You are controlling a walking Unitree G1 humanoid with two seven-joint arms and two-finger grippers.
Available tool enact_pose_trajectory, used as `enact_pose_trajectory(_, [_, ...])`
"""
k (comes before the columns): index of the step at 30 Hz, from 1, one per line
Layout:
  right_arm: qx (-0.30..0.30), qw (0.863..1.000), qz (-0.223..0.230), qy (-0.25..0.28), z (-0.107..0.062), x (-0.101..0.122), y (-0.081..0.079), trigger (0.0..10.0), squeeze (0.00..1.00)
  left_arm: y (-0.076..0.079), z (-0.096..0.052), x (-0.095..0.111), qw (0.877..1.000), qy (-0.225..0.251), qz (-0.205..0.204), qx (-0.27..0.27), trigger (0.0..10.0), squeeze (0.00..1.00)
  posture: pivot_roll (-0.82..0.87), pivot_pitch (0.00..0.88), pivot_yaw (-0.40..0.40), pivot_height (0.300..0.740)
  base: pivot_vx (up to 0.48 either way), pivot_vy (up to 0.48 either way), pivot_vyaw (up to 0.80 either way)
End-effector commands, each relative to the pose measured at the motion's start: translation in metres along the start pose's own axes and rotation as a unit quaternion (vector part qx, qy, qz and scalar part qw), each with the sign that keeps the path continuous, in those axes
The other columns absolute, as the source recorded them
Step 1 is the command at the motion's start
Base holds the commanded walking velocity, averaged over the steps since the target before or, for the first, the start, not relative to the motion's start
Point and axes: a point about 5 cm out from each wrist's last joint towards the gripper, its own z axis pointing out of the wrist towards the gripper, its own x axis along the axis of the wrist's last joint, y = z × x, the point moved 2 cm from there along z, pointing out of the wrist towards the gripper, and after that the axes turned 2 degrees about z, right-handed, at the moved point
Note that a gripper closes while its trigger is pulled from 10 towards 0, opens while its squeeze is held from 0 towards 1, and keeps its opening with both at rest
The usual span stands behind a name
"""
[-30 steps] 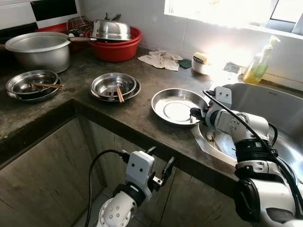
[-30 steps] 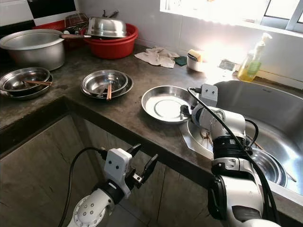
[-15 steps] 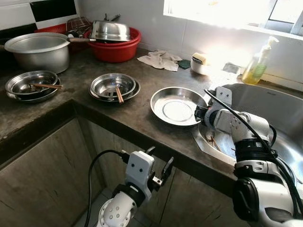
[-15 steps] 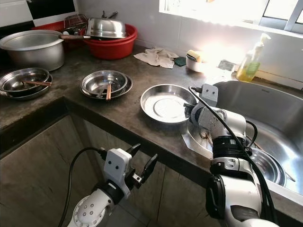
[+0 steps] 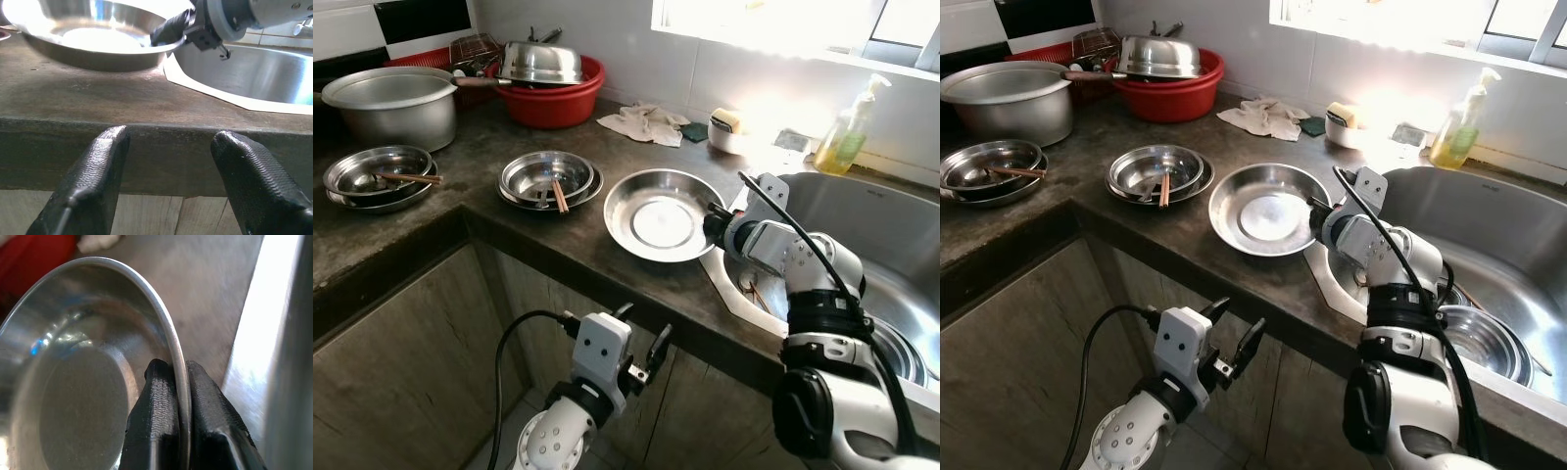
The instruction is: Kitchen organization
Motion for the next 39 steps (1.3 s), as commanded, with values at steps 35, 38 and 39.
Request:
enact_pose_trajectory(35, [-0.060,0.893,-0.301,0.329,-0.111,0.001,0.003,0.0,0.00,-0.015,0.009,0.005,1.000,0.003,0.022,0.016,10.0,0.00,0.08,0.018,-0.031,0.740,0.000,0.099,-0.36])
enact_pose_trajectory(38, [-0.061,0.892,-0.305,0.329,-0.111,0.001,0.002,0.0,0.00,-0.017,0.009,0.006,0.999,0.003,0.033,0.015,10.0,0.00,0.08,0.018,-0.026,0.740,0.000,0.000,-0.63])
enact_pose_trajectory(39, [-0.060,0.892,-0.307,0.328,-0.110,0.000,0.002,0.0,0.00,-0.018,0.008,0.005,0.999,0.000,0.040,0.015,10.0,0.00,0.08,0.013,-0.028,0.740,0.270,-0.334,0.00])
